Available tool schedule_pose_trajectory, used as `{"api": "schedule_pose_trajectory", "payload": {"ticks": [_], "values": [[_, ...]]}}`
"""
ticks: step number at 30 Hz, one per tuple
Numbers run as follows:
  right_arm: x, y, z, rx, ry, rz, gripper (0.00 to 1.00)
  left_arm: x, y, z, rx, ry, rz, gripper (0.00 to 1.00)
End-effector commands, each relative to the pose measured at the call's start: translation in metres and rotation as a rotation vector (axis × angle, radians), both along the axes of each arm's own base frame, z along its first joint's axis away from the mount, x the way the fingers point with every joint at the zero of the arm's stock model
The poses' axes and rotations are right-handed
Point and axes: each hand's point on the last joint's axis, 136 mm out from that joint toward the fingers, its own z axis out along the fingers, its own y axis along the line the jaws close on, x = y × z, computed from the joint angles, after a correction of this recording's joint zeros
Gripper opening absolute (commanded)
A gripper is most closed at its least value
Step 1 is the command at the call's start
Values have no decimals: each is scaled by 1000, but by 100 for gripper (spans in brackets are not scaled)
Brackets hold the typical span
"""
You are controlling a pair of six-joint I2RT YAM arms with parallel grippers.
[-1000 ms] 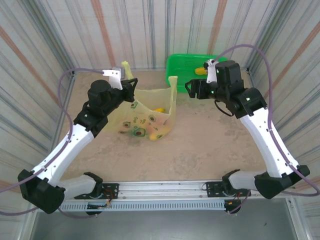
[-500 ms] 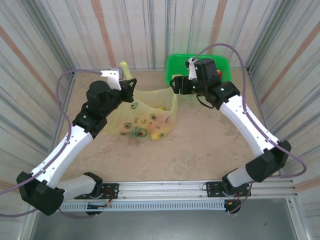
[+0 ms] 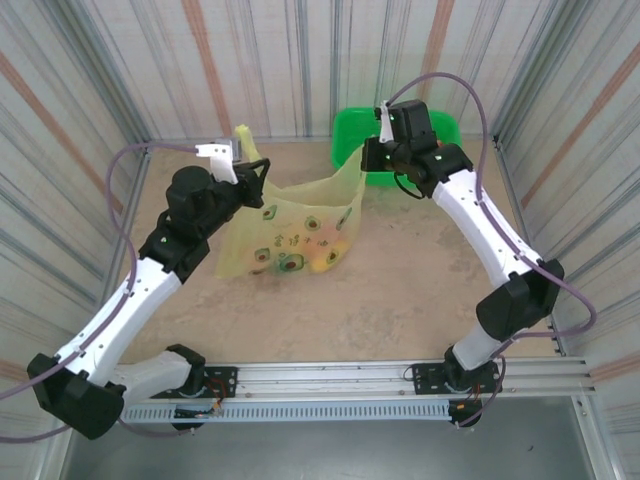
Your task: Place the fake fruits into the plastic bag and tie a complex knot
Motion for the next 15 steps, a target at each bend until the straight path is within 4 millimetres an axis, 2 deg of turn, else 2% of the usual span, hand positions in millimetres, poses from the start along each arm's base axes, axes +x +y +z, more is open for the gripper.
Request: {"api": "schedule_pose_trajectory", "payload": {"ticks": [1, 2, 3, 4, 8, 12, 14, 15], "values": [[-24, -13, 53, 25, -74, 8, 0, -4, 10, 20, -12, -84, 33, 0], [-27, -14, 55, 20, -66, 8, 0, -3, 9, 20, -15, -88, 30, 0], [-29, -15, 49, 8, -39, 10, 0, -3, 7, 18, -19, -88, 21, 0], [-32, -16, 61, 16, -56, 10, 0, -2, 4, 17, -28, -88, 6, 0], [-35, -20, 54, -3, -41, 13, 0, 1, -12, 1, -45, -103, -68, 0], [-30, -21, 15, -9, 55, 23, 1, 4, -21, -16, -58, -120, -113, 0], [-30, -21, 5, -6, 75, 29, 6, 4, -26, -21, -68, -121, -138, 0], [-30, -20, 4, -3, 74, 32, 13, 5, -29, -23, -71, -119, -150, 0]]}}
